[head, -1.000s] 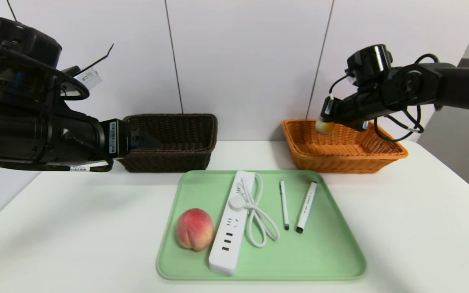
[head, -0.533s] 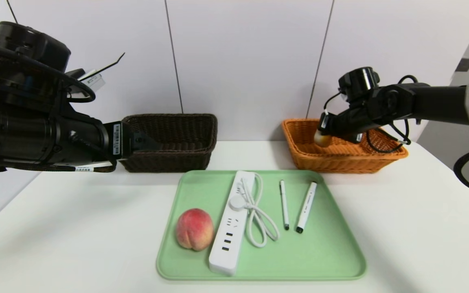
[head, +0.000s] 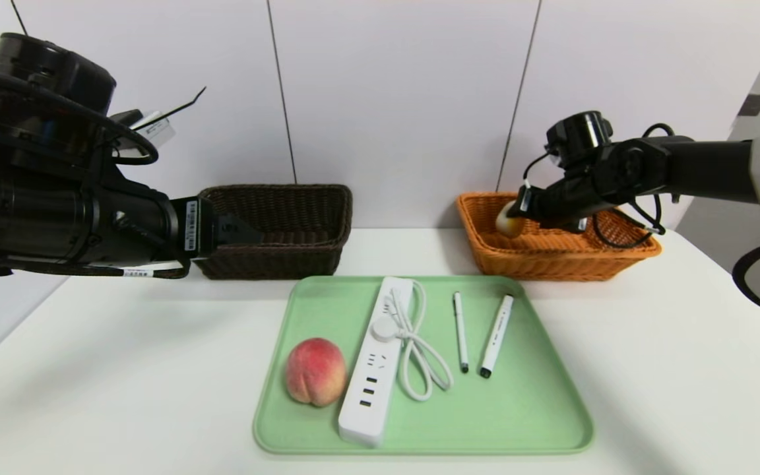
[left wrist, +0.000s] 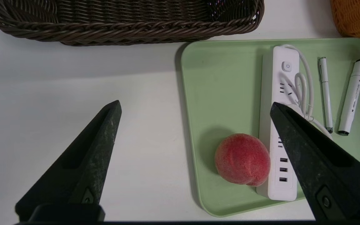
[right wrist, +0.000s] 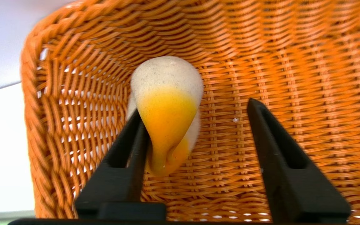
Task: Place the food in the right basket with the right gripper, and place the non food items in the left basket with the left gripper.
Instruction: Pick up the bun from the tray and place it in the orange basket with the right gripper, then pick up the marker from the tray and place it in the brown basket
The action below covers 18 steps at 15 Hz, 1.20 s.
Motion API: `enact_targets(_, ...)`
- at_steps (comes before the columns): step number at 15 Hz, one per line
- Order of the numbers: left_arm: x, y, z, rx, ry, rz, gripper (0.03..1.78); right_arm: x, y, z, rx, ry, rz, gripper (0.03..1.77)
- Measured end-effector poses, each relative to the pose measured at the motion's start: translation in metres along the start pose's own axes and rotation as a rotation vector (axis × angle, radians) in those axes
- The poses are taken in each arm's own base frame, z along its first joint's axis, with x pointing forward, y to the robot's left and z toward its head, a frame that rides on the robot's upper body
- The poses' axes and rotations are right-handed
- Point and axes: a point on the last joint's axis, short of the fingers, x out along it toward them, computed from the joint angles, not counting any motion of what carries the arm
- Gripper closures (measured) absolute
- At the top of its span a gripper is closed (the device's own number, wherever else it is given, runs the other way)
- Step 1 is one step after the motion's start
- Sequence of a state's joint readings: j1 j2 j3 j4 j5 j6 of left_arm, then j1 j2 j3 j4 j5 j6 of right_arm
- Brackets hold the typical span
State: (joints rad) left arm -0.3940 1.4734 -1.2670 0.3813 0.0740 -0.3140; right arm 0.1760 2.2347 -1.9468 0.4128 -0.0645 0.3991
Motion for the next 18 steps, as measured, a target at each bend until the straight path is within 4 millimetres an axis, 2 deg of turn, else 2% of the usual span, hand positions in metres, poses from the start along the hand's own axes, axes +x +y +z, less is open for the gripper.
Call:
enact_targets(5,-0.004,0.0,0.0,0.031,-0.011,-0.004,0.12,-0.012,0.0,0.005,-0.005,-0.014,0.005,0.4)
enact_targets(8,-0.007,0.001,0.0,0.025,-0.016,-0.006,0.12,-0.017,-0.001,0.007,-0.002,-0.019,0.006,0.3)
enact_targets(10,-0.011,0.001,0.0,0.022,-0.024,-0.01,0.12,-0.029,0.001,0.008,-0.004,-0.015,0.01,0.25)
enact_targets(13,-0.017,0.001,-0.001,0.005,-0.025,-0.011,0.12,-0.074,0.017,0.005,-0.022,0.026,0.039,0.2)
enact_targets(18,-0.029,0.005,-0.009,-0.016,-0.003,-0.005,0.12,-0.155,0.038,-0.033,-0.032,0.284,0.02,0.15)
